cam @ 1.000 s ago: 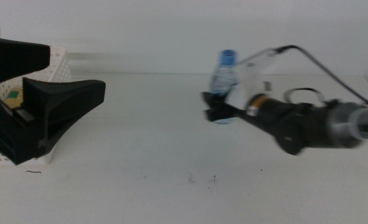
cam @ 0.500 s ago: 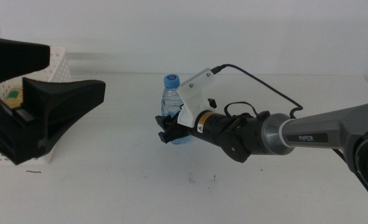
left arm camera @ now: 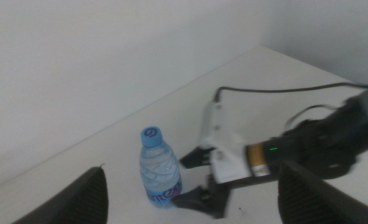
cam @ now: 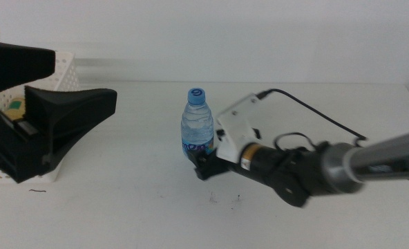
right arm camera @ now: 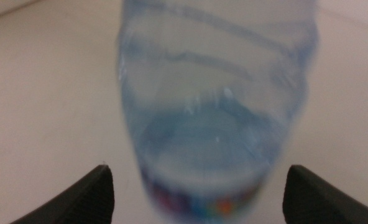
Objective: Use arms to grab the bottles and put them into the dustbin to the left of the table.
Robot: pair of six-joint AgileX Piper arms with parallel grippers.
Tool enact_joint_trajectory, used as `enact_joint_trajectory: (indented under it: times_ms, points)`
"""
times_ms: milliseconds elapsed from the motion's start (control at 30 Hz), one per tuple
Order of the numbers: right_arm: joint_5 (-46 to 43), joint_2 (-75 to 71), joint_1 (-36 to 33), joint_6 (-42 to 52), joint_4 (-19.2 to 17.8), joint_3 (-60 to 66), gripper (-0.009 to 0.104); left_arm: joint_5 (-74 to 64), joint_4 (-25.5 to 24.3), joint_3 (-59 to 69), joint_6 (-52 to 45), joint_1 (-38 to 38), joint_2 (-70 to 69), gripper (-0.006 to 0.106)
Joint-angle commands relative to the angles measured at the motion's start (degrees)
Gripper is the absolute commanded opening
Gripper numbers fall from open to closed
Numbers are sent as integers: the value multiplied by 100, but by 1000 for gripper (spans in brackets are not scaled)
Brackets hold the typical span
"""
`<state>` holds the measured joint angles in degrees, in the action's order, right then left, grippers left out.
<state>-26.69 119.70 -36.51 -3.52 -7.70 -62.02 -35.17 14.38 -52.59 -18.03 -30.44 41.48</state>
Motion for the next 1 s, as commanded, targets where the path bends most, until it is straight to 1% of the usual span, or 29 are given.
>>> enact_joint_trajectory:
  times_ms: [0, 67, 133, 200, 267, 367, 467, 567, 633, 733, 800, 833, 967]
  points:
    - [-175, -537, 42, 9, 120, 626, 83, 44, 43, 4, 37, -43, -21, 94]
    - [-82, -1121, 42, 9, 247, 1179, 83, 44, 43, 4, 37, -43, -21, 94]
    - [246, -1762, 42, -118, 247, 1628, 83, 44, 43, 4, 37, -43, -21, 94]
    - [1053, -2569, 42, -501, 247, 1908, 83, 44, 43, 4, 37, -43, -21, 94]
    - [2361, -3355, 42, -856, 247, 1985, 83, 44, 43, 4, 37, -43, -21, 94]
    - [3834, -4364, 42, -918, 236, 1973, 83, 44, 43, 4, 37, -43, -21, 94]
    - [4558, -5398, 42, -918, 248, 1973, 83, 44, 43, 4, 37, -43, -21, 94]
    - [4927, -6408, 42, -894, 191, 1963, 83, 44, 43, 4, 37, -43, -21, 94]
    - [5191, -6869, 42, -795, 177, 1911, 83, 44, 43, 4, 37, -43, -21, 94]
    - [6007, -7385, 42, -535, 188, 1699, 83, 44, 43, 4, 37, -43, -21, 94]
    - [6558, -7620, 42, -354, 293, 1475, 83, 44, 43, 4, 37, -43, -21, 94]
    - [6775, -7725, 42, -244, 411, 1334, 83, 44, 43, 4, 37, -43, -21, 94]
    - [7521, -7966, 42, 455, 1018, 822, 83, 44, 43, 4, 37, -43, -21, 94]
